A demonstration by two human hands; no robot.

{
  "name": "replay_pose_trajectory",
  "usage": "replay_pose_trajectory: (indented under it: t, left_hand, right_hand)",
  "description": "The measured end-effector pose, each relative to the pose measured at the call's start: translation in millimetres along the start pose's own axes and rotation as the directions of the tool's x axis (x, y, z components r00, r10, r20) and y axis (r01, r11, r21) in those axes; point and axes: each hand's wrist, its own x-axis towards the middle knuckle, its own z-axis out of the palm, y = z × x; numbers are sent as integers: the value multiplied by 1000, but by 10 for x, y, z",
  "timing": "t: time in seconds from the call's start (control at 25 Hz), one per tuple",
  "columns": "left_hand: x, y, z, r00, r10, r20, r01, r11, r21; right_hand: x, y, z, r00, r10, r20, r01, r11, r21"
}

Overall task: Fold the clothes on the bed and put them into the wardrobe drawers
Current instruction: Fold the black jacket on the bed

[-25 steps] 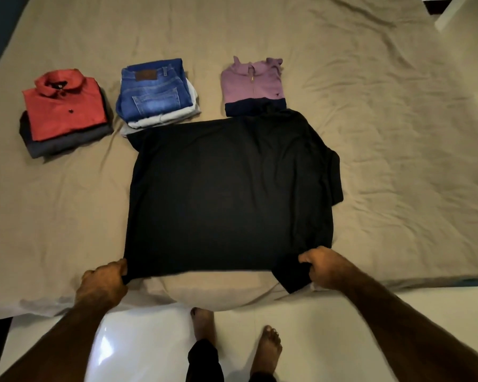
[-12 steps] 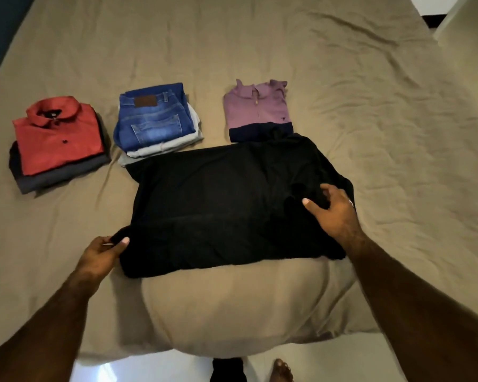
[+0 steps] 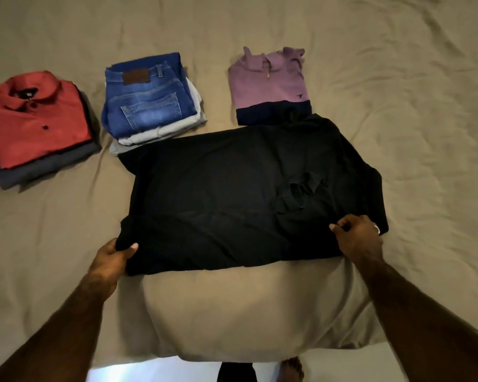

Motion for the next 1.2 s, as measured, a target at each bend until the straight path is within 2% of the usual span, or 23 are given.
replay_pose_trajectory:
  t: [0.04,0.08,0.12,0.16,0.2,0.24,0.28,0.32,0.36,0.44,0.48,0.56,0.64,0.68,0.72,0.76,0.8,0.84,0.88,0.92,1.0,1.04,1.2]
  left_hand:
    - [-11,-21,16,996,49,-80,-37,988,153]
    - [-13,-50,7,975,135,-176,-59,923,380]
    - [-27,-94,-30,931,267,-249,-66,794,605]
    - [-52,-116,1,852,462,-246,-120,630,768]
    - [-93,-137,66,740,655,-153,-225,456,861]
    - [-147,-116,178,621,784,-14,-343,288,894]
    - [-193,-100,329,544,827,144,-455,146,879]
    - [-219,-106,475,531,797,289,-537,53,842]
    - [-223,-107,604,553,730,401,-574,-15,819]
    - [-101,-229,708,649,591,478,-558,-57,828]
    - [-55,-296,690,690,554,466,-531,-51,846]
    - [26,-456,612,742,537,402,-470,-10,882]
    - [42,-461,600,781,565,267,-377,85,922]
    - [-3,-412,631,781,589,206,-338,121,934]
    - [-67,-366,692,754,625,202,-346,117,931]
    - [-96,-286,786,685,676,271,-412,52,910]
    - [-141,-251,884,602,691,400,-514,-48,857]
    - [-192,-237,978,524,671,524,-604,-140,784]
    - [-203,-177,1069,468,641,608,-654,-212,726]
    - [-206,-131,1146,448,619,645,-666,-251,703]
    - [-264,-37,1278,479,608,633,-654,-234,720]
    - [-286,34,1372,472,612,634,-660,-231,714]
    - [-421,474,1838,320,713,623,-770,-188,610]
  right_hand:
    - [-10,-14,2,997,25,-68,-27,999,-35]
    - [-29,-63,29,986,7,-165,-21,997,-79]
    - [-74,-147,87,963,-65,-260,31,991,-131]
    - [-133,-218,131,928,-183,-326,127,975,-185]
    - [-207,-316,192,879,-334,-341,266,936,-230]
    - [-298,-428,264,814,-488,-314,422,870,-257]
    - [-382,-524,367,740,-624,-252,566,779,-268]
    - [-445,-620,492,686,-712,-148,667,697,-262]
    - [-497,-688,576,668,-744,-12,716,647,-260]
    - [-551,-728,789,672,-695,255,740,616,-272]
    - [-542,-683,848,686,-664,299,728,627,-277]
    - [-470,-558,885,740,-639,209,671,681,-294]
    - [-424,-545,836,847,-532,-2,506,807,-304]
    - [-463,-577,839,852,-514,-97,467,830,-304]
    - [-532,-620,851,813,-559,-166,492,810,-320]
    - [-562,-687,856,745,-642,-184,559,750,-354]
    - [-580,-731,875,682,-716,-151,632,680,-372]
    - [-586,-766,876,655,-747,-115,674,647,-357]
    - [-531,-827,820,684,-721,-113,663,679,-316]
    - [-464,-873,766,760,-635,-138,596,765,-242]
    - [-364,-893,729,891,-439,-117,424,896,-128]
    - [-324,-873,714,911,-399,-105,387,915,-113]
    - [-234,-761,679,821,-535,-201,499,843,-201]
